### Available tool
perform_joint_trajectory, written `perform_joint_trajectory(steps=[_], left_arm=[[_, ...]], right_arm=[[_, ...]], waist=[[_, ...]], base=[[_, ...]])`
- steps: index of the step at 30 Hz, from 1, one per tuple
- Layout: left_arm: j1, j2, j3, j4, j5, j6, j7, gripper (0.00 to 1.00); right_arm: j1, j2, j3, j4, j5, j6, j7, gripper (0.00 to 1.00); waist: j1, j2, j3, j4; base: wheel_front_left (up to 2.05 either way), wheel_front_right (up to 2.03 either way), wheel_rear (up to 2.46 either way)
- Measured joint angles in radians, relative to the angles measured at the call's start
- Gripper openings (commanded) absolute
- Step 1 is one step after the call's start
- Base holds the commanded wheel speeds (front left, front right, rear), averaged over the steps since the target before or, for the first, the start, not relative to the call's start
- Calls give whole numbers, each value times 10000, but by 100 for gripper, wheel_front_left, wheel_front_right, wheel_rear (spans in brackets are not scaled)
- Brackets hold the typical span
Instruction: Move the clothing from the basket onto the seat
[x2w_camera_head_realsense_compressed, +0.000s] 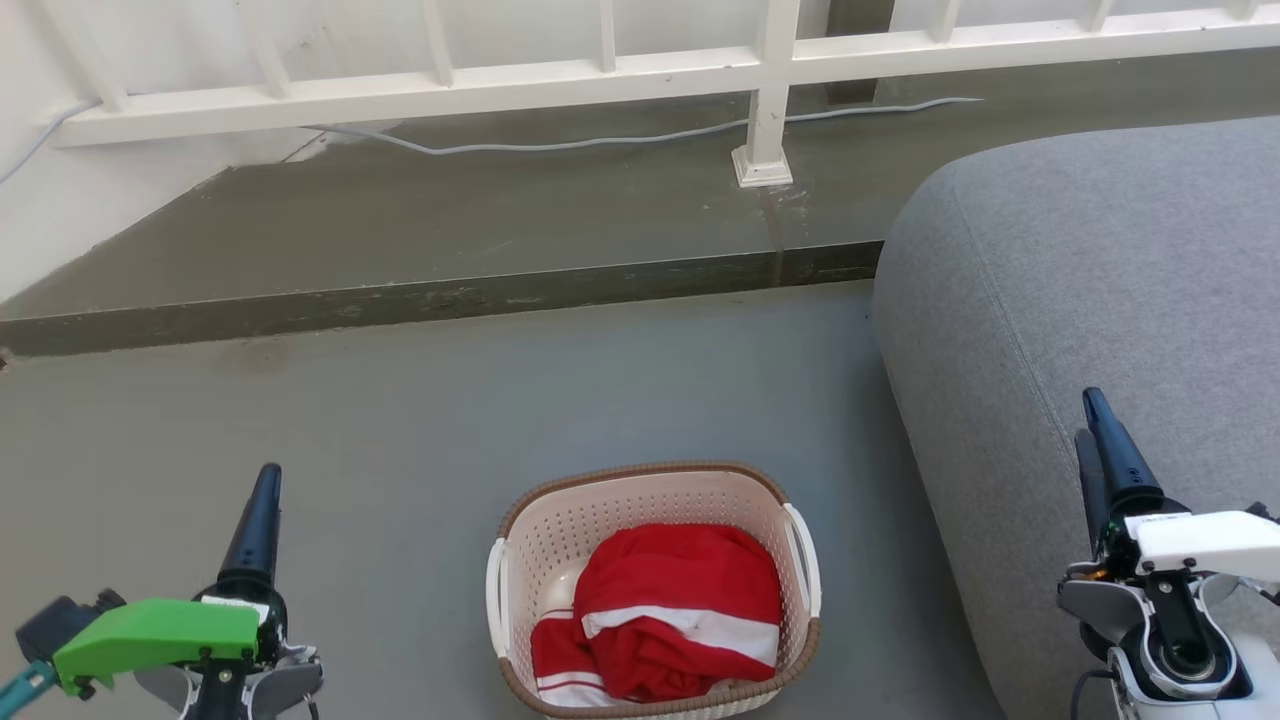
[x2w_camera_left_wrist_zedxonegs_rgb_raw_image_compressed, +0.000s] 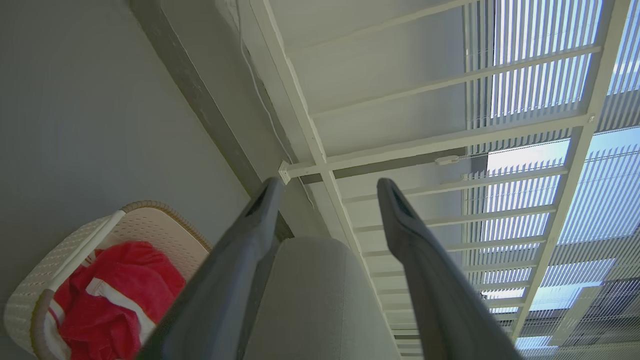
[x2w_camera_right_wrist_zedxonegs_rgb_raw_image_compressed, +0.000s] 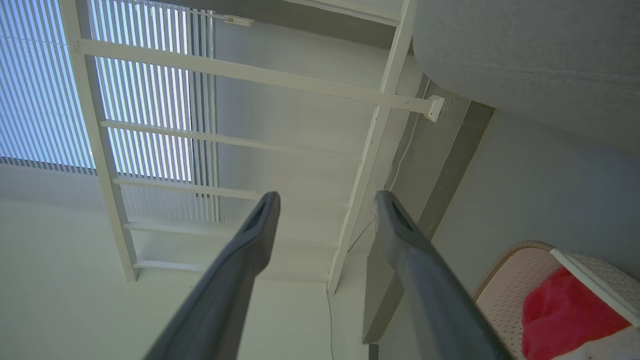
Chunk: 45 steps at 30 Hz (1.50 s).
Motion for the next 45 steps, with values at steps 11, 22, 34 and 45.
perform_joint_trajectory(steps=[11,22,34,45], left_arm=[[-156,518,-633,-274,2121,4,-428,100],[-332,817,-1262,-654,4209,353,-794,100],[-484,892,-1831,-1057,6088,713,-1195,100],[-483,922,-2318,-1243,7348,899,-1528,100]], right_arm=[[-234,-506,650,-182,-2174,-105,-447,100],[-429,-830,1365,-362,-4242,-477,-798,100],[-604,-966,1983,-487,-6111,-974,-1229,100],[-604,-1066,2416,-426,-7467,-1198,-1576,100]], waist=[[0,0,-8,13],[0,0,-20,3],[0,0,-11,3],[0,0,-7,7]], base=[[0,0,0],[0,0,0],[0,0,0],[0,0,0]])
